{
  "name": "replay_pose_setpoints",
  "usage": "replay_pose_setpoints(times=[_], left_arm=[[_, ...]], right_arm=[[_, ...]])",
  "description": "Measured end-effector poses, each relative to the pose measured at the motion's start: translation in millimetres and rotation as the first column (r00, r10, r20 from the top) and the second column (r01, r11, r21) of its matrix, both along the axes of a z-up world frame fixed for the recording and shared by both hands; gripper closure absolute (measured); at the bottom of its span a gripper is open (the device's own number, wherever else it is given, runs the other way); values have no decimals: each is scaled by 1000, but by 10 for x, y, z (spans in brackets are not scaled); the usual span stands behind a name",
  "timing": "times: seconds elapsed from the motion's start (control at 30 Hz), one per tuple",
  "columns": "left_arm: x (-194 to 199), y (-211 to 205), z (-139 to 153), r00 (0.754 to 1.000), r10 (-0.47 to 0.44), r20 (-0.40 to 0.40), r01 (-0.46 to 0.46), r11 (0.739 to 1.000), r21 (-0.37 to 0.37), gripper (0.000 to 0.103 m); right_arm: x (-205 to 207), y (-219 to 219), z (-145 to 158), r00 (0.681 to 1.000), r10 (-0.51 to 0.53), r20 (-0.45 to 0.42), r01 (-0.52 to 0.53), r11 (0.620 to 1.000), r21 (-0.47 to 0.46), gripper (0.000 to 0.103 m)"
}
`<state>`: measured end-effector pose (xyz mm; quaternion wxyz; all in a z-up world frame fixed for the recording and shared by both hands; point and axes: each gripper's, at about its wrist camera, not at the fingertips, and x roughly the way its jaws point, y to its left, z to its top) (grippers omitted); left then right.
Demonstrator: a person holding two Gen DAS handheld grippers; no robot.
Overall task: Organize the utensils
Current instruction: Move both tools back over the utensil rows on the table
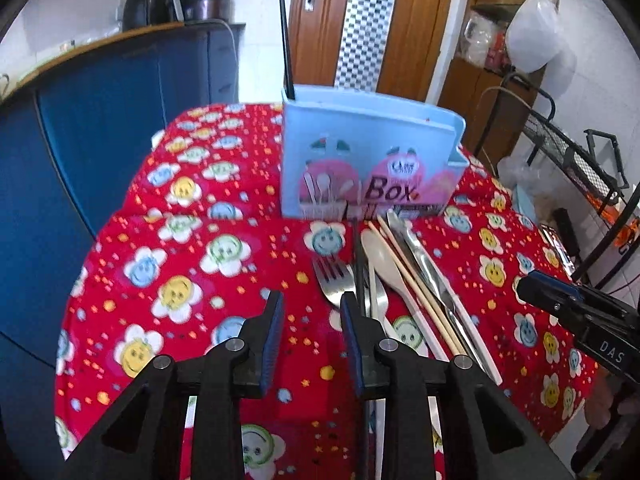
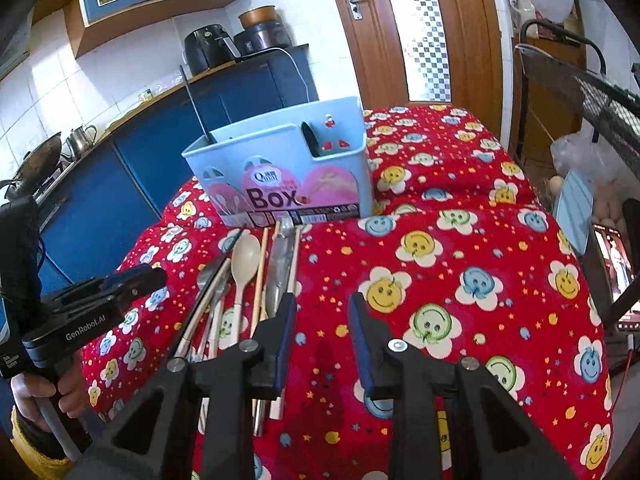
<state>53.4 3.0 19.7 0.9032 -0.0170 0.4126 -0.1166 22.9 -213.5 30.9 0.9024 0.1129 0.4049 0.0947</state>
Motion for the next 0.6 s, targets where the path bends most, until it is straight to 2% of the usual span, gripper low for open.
replay_pose_setpoints(times=[0.37, 0.6], left_arm=[[43, -165, -193, 993, -67, -94, 65, 998, -23, 74], [67, -186, -217, 989, -95, -110, 87, 993, -74, 74]], right_arm=[[10, -56, -152, 999, -2, -38, 3, 1000, 12, 73], [7, -66, -197, 999, 0, -49, 1, 1000, 22, 73]])
